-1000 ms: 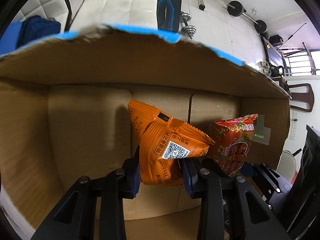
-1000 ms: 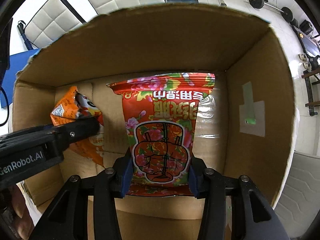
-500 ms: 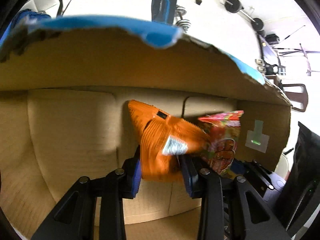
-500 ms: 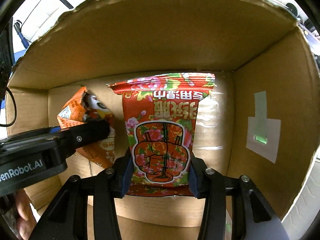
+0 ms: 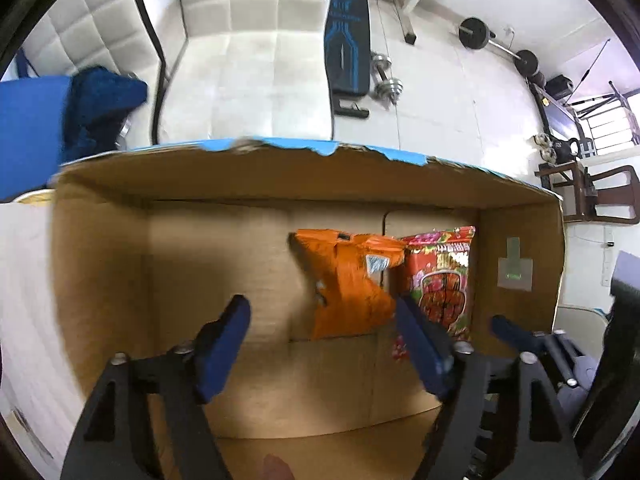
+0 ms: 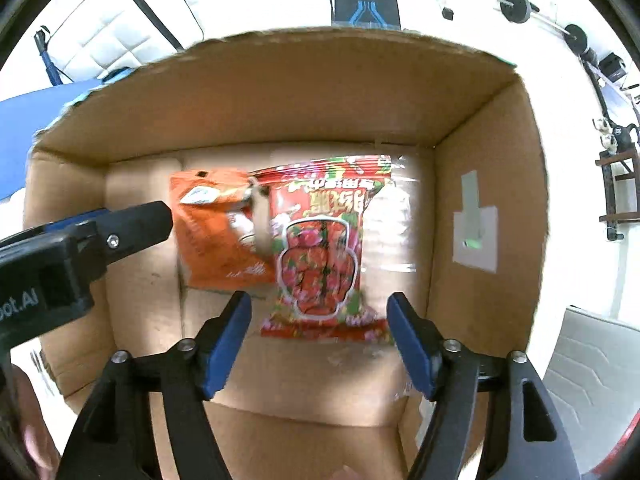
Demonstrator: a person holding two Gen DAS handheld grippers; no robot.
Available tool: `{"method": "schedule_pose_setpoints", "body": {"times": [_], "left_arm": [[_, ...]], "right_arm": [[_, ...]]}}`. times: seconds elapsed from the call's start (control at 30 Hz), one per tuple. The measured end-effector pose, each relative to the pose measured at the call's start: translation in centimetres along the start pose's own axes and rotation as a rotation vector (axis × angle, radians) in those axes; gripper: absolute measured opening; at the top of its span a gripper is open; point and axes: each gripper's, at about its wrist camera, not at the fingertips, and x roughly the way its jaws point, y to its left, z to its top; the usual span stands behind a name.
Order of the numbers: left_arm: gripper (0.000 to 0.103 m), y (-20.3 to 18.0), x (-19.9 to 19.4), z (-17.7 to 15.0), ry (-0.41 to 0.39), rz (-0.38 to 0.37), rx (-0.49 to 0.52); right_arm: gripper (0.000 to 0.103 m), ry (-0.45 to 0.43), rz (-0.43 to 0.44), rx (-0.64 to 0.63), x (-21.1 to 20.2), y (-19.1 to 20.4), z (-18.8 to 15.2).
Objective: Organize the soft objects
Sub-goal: 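Lift both tools out of the box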
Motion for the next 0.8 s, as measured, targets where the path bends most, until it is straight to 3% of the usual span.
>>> {"method": "schedule_pose_setpoints", "body": {"times": [0.03, 0.13, 0.33, 0.8], "left_arm": [[0.088, 0.4, 0.0, 0.0, -0.011, 0.011, 0.005], [0.098, 0.0, -1.6, -1.5, -0.056, 0.059, 0.025], [0.099, 0.3, -3.1, -3.5, -0.147, 0.132, 0.056], [0.102, -2.0, -10.5, -9.1, -0.336, 0.179, 0.059]], "right_arm": [[0.095, -0.017, -0.013, 0.000, -0.5, 0.2, -0.7], [0.098, -0.074, -0.027, 0.015, -2.4, 0.6, -2.6], [0.102, -0.153, -0.052, 0.045, -5.1, 0.9, -6.2], [0.103, -0.300, -0.095, 0.015, -12.1, 1.8, -10.9]]}}
